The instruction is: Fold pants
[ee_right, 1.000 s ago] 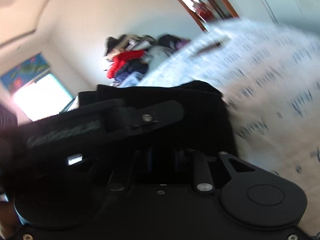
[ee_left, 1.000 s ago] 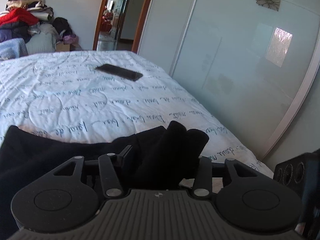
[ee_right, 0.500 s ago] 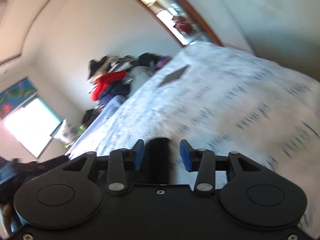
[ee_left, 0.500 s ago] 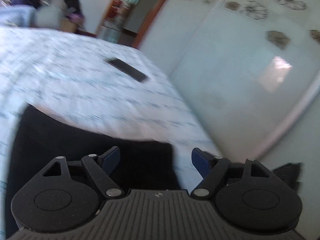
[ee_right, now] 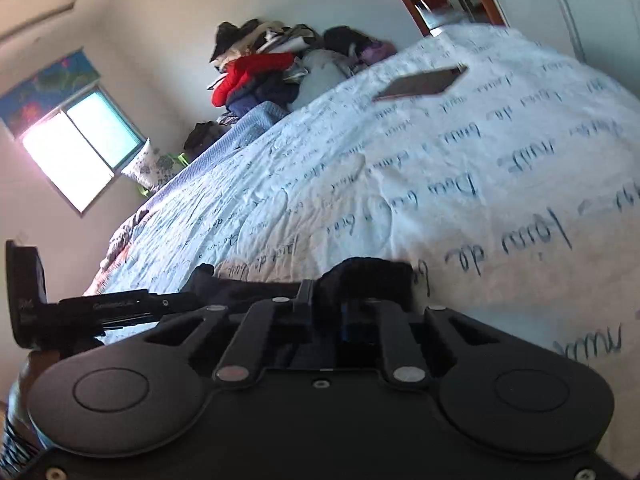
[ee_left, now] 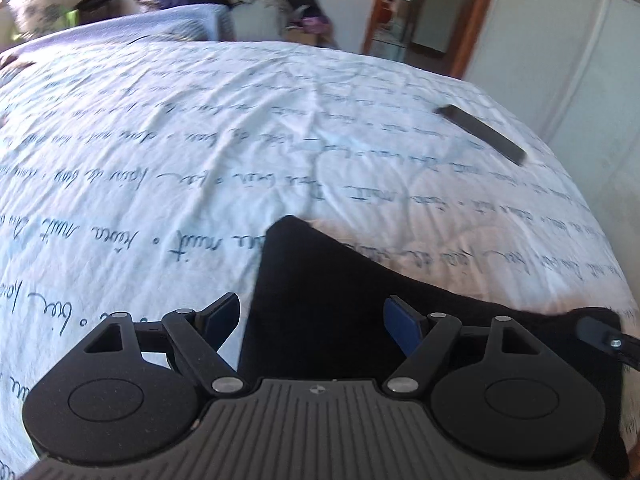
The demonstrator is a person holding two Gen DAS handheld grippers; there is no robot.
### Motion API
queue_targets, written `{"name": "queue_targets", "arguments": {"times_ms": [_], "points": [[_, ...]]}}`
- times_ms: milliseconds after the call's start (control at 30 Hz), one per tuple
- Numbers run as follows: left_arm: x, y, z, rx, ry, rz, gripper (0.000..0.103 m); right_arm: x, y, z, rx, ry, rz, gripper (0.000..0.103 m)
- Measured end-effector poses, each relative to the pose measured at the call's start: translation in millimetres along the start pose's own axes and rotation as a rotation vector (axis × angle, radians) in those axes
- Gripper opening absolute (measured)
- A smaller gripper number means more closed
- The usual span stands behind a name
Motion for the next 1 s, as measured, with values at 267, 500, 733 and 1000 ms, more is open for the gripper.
{"name": "queue_targets", "arguments": {"times_ms": [267,500,733,1000], "points": [[-2,1,11,-0.006,0.037,0.000,0.088,-26,2,13,0.048,-0.108,0.012,0.015],[-22,-16,-16,0.025,-0.086,0.057,0.090,-11,-17,-66,-0.101,-0.262,-0.046,0.032],[-61,-52,-37,-0.068,-0.016,0.210,0.092,14,-67,-97,-0.043,-0.116,-0.026,0.032],[-97,-96,-39,-0.170,0.074,0.432,0.094,21,-88,-78,0.011,-0.132,-0.064,0.036]]}}
Point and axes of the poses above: each gripper's, at about its wrist camera, not at the fingertips, and z roughly the way its jaws point, x to its left, y to its top, the point moved 5 cm from there along z, roughly the way its jaws point, and after that the axes turned 8 degrees about x, right-handed, at the moved point
